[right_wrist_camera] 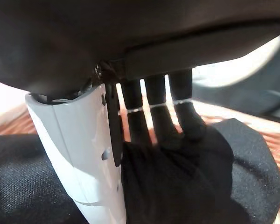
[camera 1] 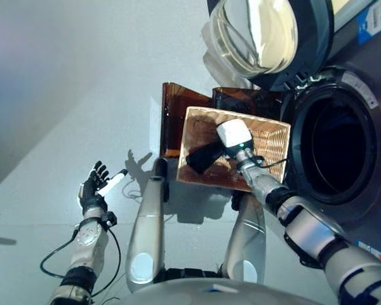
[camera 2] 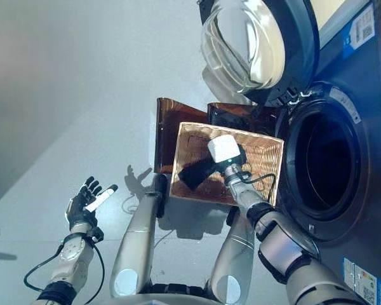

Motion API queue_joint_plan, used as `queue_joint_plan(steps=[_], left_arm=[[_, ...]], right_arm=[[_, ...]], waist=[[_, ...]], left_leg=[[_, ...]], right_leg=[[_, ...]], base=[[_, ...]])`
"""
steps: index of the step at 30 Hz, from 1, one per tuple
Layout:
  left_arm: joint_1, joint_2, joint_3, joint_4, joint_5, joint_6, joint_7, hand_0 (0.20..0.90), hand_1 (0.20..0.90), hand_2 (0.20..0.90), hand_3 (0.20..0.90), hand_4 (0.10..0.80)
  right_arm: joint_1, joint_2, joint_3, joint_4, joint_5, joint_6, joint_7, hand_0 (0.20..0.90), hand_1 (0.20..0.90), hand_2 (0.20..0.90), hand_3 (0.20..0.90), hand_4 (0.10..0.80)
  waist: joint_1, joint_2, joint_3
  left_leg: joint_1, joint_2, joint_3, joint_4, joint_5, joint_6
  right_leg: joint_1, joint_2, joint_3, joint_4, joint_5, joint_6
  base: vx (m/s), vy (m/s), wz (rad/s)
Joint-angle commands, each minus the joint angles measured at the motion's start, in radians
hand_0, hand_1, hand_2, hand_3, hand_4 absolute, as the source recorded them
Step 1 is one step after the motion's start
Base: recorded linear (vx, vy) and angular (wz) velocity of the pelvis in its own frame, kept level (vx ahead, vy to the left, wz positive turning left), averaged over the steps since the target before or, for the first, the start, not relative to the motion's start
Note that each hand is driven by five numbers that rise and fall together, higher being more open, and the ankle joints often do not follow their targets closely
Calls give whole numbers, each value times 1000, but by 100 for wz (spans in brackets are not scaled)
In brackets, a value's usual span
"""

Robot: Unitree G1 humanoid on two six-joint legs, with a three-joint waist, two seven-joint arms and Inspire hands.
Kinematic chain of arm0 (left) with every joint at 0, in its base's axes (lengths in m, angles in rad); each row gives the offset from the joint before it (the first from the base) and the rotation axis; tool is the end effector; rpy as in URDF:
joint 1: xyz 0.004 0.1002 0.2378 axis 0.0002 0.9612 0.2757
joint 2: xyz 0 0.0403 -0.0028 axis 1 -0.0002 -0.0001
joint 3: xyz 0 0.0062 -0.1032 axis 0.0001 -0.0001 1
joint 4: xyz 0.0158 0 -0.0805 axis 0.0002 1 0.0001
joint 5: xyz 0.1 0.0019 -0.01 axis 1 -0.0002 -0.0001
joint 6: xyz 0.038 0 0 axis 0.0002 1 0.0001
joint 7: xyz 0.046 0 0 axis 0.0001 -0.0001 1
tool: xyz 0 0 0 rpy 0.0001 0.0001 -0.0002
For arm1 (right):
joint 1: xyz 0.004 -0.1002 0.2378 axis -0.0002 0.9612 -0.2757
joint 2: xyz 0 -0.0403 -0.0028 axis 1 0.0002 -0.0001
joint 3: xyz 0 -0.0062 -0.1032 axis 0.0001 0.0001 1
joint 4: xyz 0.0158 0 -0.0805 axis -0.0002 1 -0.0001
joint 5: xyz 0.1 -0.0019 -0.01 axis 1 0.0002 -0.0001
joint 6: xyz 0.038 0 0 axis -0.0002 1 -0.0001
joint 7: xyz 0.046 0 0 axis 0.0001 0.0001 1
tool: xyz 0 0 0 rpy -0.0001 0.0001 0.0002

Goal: Pick up the clothes and place them into the washing machine

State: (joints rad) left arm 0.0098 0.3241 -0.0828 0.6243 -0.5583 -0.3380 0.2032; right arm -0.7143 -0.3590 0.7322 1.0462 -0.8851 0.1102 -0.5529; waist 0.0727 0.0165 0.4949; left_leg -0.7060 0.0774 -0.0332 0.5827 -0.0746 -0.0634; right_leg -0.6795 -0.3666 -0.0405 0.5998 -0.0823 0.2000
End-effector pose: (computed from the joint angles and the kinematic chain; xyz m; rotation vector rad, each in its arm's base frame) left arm 0.1660 0.2349 -0.0381 -0.1345 0.2895 0.4274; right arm 0.3011 -0.1744 0.0227 -1.7756 -0.1842 0.0650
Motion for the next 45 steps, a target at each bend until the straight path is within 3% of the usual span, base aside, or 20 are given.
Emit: queue_joint_plan(steps=[1,15,16,18,22,30,39,45], left_arm=[[33,49,52,-37,24,-86,35,900,900,900,900,800],[30,16,56,-26,39,-91,53,900,900,900,900,800],[28,10,59,-8,47,-86,61,900,900,900,900,800],[27,7,60,-3,45,-85,63,900,900,900,900,800],[28,-3,71,2,50,-74,71,900,900,900,900,800],[32,-18,85,14,27,-57,54,900,900,900,900,800],[28,-39,58,16,-25,-39,13,900,900,900,900,800],[30,-48,45,7,-50,-29,-3,900,900,900,900,800]], right_arm=[[-26,-31,-70,-82,89,-33,-118,200,200,200,200,300],[117,-26,-230,-99,315,-123,-161,200,200,200,200,300],[152,-9,-298,-115,433,-178,-158,200,200,200,200,300],[173,-2,-321,-128,482,-197,-152,200,200,200,200,300],[251,42,-465,-166,790,-320,-117,200,200,200,200,300],[324,103,-641,-189,1304,-489,68,200,200,200,200,300],[301,161,-811,-126,1870,-592,298,200,200,200,200,300],[276,187,-905,-97,2137,-617,412,200,200,200,200,300]], waist=[[4,-2,-50],[-26,-4,-75],[-34,-5,-80],[-38,-5,-81],[-52,-5,-90],[-65,6,-103],[-63,14,-122],[-61,14,-135]], left_leg=[[-2,40,-28,-134,101,-76],[97,51,-11,-226,130,-86],[112,54,-7,-234,131,-87],[118,54,-5,-237,132,-87],[142,57,2,-256,136,-90],[180,60,6,-266,133,-92],[204,69,8,-269,118,-100],[200,66,5,-265,119,-100]], right_leg=[[36,-44,35,-120,136,3],[143,-51,14,-254,192,21],[155,-50,16,-264,195,22],[163,-50,17,-272,197,23],[192,-51,9,-302,206,27],[230,-54,0,-332,216,30],[264,-53,-9,-352,207,35],[263,-54,-7,-349,206,36]], base=[[28,-2,-9],[39,2,-3],[44,14,-3],[21,7,-1],[40,-3,-9],[29,-2,-5],[30,-8,0],[13,-7,1]])
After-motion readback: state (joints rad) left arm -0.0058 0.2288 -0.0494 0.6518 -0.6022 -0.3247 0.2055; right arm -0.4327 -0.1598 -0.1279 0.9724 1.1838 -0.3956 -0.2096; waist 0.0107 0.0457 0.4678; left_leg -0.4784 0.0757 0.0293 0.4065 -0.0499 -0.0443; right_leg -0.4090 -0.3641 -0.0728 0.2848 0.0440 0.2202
